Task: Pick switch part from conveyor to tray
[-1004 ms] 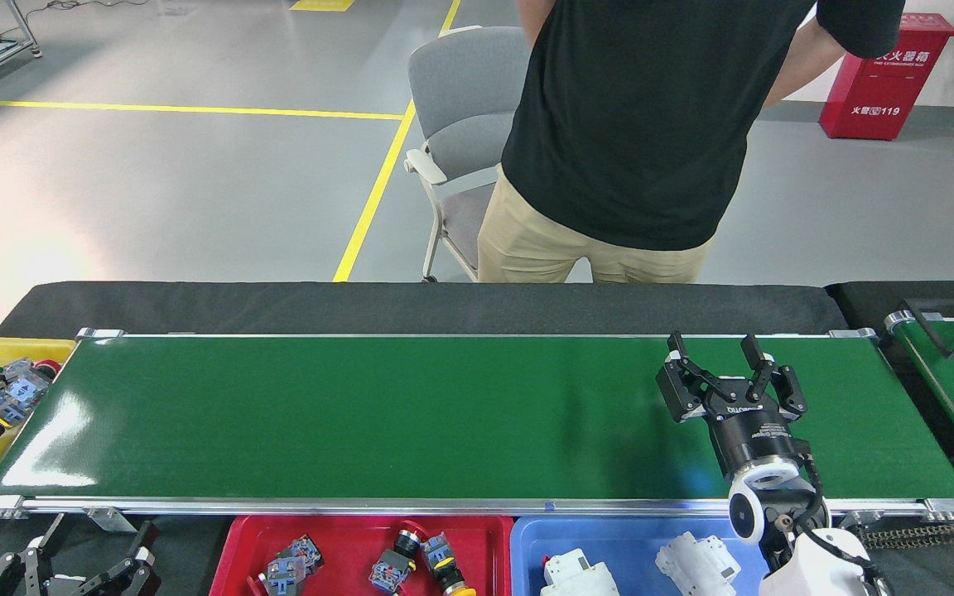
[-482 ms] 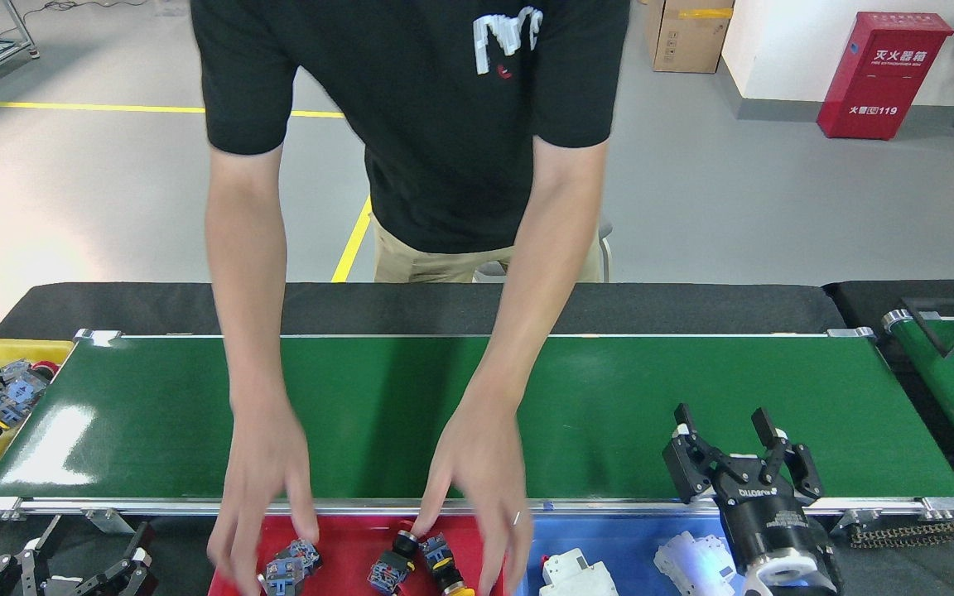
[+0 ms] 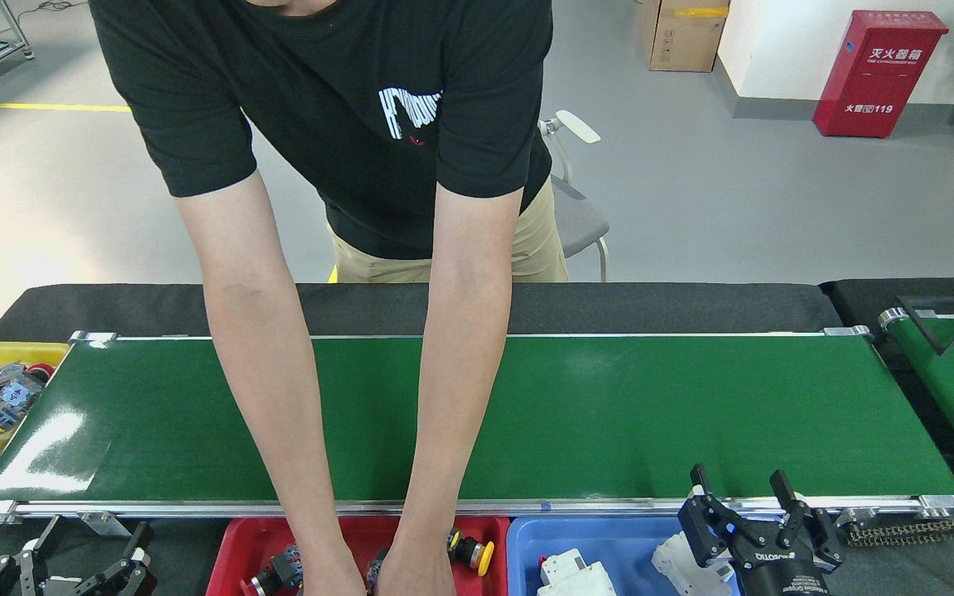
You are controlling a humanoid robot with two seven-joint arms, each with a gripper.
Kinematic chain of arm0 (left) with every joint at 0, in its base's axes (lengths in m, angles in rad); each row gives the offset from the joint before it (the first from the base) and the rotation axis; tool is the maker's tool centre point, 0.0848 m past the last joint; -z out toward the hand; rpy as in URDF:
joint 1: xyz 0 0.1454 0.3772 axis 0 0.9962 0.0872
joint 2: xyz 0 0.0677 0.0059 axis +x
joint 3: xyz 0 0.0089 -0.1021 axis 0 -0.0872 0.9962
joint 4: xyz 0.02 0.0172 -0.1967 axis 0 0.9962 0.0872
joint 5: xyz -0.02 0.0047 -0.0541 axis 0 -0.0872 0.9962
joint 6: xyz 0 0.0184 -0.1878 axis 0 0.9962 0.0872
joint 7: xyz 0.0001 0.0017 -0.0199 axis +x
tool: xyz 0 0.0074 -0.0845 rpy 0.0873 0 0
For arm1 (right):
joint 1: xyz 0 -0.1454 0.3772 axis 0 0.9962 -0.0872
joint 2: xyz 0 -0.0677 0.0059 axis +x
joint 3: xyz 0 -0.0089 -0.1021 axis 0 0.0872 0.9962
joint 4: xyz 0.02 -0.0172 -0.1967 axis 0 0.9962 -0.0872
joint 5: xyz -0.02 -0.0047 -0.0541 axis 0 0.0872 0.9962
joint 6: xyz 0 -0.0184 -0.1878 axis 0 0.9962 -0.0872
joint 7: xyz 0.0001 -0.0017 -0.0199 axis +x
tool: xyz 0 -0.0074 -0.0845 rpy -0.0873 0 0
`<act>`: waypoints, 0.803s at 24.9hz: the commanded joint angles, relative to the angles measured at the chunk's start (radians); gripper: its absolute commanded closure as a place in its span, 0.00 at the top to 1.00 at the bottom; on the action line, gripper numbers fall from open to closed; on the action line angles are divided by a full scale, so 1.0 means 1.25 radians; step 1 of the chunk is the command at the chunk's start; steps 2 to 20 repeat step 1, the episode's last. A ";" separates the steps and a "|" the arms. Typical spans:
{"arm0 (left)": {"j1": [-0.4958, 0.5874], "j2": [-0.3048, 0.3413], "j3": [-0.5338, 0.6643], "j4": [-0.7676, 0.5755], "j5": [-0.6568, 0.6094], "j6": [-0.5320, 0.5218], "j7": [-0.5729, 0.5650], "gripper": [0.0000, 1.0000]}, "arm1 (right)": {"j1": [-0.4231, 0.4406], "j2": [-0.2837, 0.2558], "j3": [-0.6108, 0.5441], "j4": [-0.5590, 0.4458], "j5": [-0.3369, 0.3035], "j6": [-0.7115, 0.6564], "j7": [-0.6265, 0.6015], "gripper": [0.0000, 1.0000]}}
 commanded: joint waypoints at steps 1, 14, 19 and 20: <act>0.004 0.006 0.008 -0.008 0.003 0.000 0.003 1.00 | -0.002 -0.009 -0.005 -0.012 0.001 -0.002 -0.006 0.99; 0.004 0.006 0.008 -0.008 0.003 0.000 0.003 1.00 | -0.002 -0.009 -0.005 -0.012 0.001 -0.002 -0.006 0.99; 0.004 0.006 0.008 -0.008 0.003 0.000 0.003 1.00 | -0.002 -0.009 -0.005 -0.012 0.001 -0.002 -0.006 0.99; 0.004 0.006 0.008 -0.008 0.003 0.000 0.003 1.00 | -0.002 -0.009 -0.005 -0.012 0.001 -0.002 -0.006 0.99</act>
